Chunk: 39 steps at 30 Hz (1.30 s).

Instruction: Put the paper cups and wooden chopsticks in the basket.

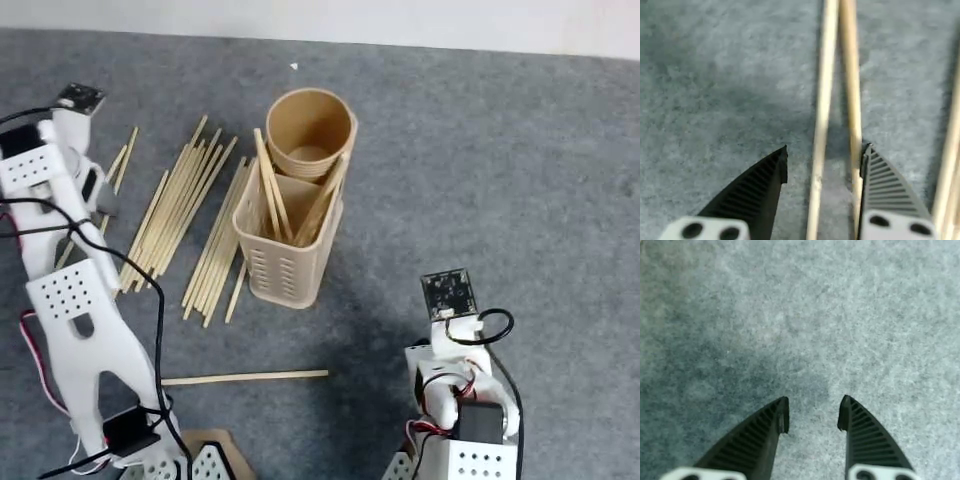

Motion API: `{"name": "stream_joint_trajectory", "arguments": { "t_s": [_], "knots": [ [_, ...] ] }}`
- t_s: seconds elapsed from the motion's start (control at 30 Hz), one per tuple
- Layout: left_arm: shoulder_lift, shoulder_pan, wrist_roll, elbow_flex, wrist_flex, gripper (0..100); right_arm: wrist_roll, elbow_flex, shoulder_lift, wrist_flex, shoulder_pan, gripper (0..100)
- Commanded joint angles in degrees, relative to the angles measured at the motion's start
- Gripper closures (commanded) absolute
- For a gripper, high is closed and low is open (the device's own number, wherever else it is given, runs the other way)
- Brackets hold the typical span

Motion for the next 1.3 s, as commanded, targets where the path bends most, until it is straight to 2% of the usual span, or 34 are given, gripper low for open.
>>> {"name": "stream_joint_trajectory", "arguments": {
  "t_s": [0.0, 0.33, 0.53, 0.6, 0.77, 0.9, 0.97, 1.27],
  "knots": [
    [-0.57, -0.75, 0.18, -0.31, -0.7, 76, 0.62, 6.73, -0.75, 0.31, 0.57, 82.9],
    [8.66, 0.22, 0.09, -0.31, -2.73, 77, 0.62, 6.73, -0.75, 0.31, 0.57, 82.9],
    [9.98, 0.66, 0.09, -0.66, -2.29, 99, 0.62, 6.73, -0.75, 0.31, 0.57, 82.9],
    [10.07, 1.01, 0.09, -2.24, -2.11, 99, 0.62, 6.73, -0.75, 0.31, 0.57, 82.9],
    [9.98, 1.8, 0.09, -8.48, 4.22, 100, 0.62, 6.73, -0.75, 0.31, 0.57, 82.9],
    [9.98, 3.12, 0.79, -22.37, 10.55, 100, 0.62, 6.73, -0.75, 0.31, 0.57, 82.9],
    [7.43, 3.47, 4.13, -23.08, 10.64, 100, 0.62, 6.73, -0.75, 0.31, 0.57, 82.9],
    [-19.65, 6.9, 16.88, -16.75, 11.08, 100, 0.62, 6.73, -0.75, 0.31, 0.57, 82.9]
  ]
}}
